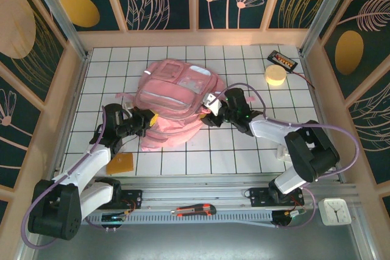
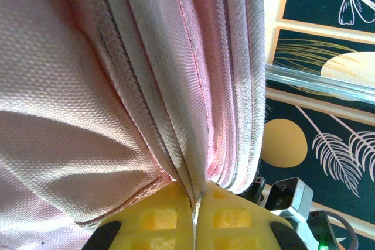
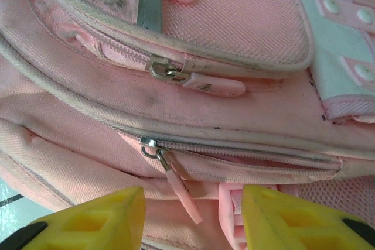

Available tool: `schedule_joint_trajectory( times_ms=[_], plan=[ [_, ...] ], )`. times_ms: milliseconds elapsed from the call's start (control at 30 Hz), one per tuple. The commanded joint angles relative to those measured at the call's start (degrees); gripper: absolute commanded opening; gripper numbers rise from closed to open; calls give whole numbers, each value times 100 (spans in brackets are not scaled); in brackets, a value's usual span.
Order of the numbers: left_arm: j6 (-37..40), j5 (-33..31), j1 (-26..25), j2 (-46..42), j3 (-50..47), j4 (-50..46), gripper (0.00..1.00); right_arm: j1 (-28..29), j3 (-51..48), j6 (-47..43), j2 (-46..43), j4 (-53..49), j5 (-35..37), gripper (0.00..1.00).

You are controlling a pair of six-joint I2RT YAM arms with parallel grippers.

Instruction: Pack the student bag

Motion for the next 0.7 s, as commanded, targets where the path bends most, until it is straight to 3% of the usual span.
schedule_joint_trajectory(
  times_ms=[0, 167, 667],
  plan=[
    [-204, 76, 61, -153, -30, 11, 0, 83, 175, -86, 202, 215, 13, 47],
    [-239, 64, 56, -198, -68, 21, 0, 184, 193, -128, 407, 309, 135, 46],
    [-247, 16, 56, -224, -65, -51, 0, 275, 340, -153, 662, 374, 391, 9]
  ],
)
